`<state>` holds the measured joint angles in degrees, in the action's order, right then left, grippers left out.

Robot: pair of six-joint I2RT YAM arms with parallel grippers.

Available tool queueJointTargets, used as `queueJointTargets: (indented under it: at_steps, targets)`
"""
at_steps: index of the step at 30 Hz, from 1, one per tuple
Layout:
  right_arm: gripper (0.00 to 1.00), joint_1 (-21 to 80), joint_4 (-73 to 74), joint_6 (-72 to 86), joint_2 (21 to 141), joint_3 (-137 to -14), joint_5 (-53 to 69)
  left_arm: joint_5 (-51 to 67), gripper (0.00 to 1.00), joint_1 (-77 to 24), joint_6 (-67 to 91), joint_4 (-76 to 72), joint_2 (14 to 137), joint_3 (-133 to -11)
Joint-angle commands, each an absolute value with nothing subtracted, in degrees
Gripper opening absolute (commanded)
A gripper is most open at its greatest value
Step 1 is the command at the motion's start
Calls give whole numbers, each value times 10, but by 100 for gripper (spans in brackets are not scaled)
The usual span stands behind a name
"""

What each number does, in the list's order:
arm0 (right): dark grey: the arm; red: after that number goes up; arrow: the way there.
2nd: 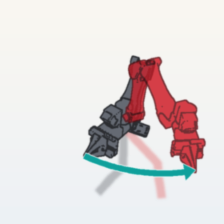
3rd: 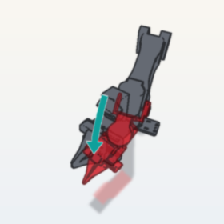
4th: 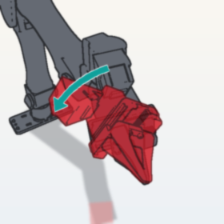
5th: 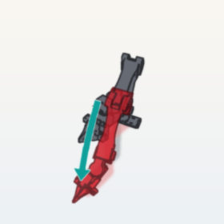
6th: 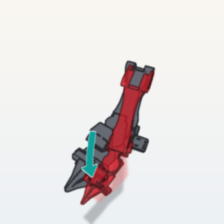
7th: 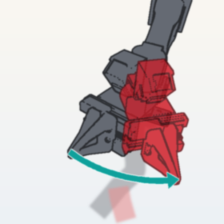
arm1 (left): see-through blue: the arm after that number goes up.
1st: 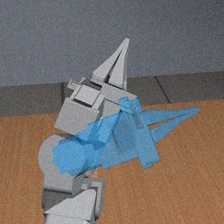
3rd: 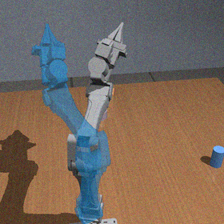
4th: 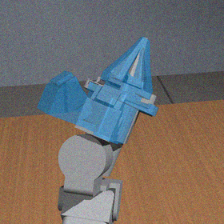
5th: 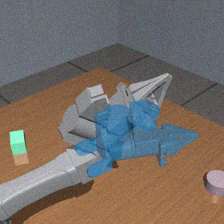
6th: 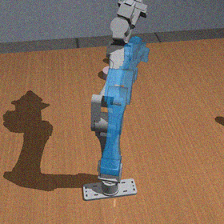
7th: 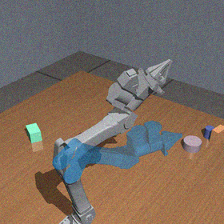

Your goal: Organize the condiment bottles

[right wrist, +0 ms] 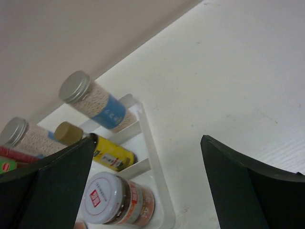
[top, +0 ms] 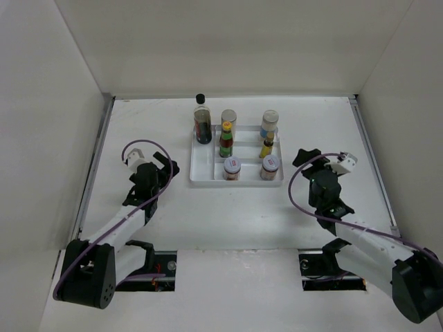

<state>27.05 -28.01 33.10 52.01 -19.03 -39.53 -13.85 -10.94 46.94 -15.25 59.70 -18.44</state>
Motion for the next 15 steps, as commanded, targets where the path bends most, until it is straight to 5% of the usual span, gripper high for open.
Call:
queueJointTargets:
  at_steps: [1,15]
  targets:
    - [100,256,-316,431,518,-167,-409,-143,100,-117,474,-145,604,-228]
    - [100,255,-346,458,555,-152,-394,-128,100,-154,461,-137,618,-286]
